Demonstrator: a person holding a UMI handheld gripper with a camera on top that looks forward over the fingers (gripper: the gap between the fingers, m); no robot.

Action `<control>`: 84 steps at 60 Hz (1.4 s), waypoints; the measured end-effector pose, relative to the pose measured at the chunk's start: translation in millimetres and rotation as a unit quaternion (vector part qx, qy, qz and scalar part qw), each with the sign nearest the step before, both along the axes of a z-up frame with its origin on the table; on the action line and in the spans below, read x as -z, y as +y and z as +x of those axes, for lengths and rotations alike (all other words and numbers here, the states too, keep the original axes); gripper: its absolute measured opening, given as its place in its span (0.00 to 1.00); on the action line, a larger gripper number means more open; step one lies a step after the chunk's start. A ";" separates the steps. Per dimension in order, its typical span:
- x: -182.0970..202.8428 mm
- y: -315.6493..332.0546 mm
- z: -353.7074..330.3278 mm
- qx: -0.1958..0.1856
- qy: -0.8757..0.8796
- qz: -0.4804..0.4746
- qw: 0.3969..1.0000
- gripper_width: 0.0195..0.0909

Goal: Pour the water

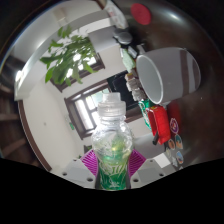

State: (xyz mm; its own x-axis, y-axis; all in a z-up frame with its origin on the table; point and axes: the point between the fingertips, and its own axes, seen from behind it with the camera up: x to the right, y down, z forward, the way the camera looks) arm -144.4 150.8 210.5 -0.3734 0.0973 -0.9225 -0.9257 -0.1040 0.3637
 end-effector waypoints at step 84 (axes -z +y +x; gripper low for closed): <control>2.4 -28.1 290.9 0.079 -0.819 -0.219 0.525 0.22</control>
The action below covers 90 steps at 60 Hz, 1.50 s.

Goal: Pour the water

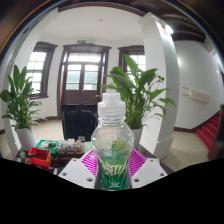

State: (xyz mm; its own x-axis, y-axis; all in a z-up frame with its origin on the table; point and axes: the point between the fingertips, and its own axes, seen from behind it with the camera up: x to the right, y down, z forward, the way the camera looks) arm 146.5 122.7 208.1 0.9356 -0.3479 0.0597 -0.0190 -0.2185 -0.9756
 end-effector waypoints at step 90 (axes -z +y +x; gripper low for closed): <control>-4.7 -150.8 -171.9 -0.154 0.032 -0.039 0.987 0.86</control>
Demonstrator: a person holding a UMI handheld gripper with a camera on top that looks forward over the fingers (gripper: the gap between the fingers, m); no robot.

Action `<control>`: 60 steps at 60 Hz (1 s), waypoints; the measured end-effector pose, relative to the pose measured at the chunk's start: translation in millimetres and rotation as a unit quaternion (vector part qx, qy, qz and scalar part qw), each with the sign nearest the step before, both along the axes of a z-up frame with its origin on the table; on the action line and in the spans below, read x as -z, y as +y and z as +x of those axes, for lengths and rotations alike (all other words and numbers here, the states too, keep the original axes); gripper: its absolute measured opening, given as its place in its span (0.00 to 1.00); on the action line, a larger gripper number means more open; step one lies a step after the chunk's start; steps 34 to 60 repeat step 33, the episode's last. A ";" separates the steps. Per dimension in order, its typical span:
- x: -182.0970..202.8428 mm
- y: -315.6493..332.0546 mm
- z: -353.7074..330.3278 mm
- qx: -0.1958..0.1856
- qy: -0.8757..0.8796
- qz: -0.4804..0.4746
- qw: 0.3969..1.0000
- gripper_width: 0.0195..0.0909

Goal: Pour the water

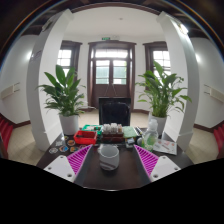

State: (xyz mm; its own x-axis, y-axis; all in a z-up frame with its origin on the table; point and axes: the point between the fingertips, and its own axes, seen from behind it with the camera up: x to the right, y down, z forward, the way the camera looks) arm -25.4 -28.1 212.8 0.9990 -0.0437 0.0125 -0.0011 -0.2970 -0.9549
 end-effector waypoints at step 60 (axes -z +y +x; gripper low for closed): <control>-20.0 -26.0 -76.1 -0.057 0.019 0.013 0.998 0.86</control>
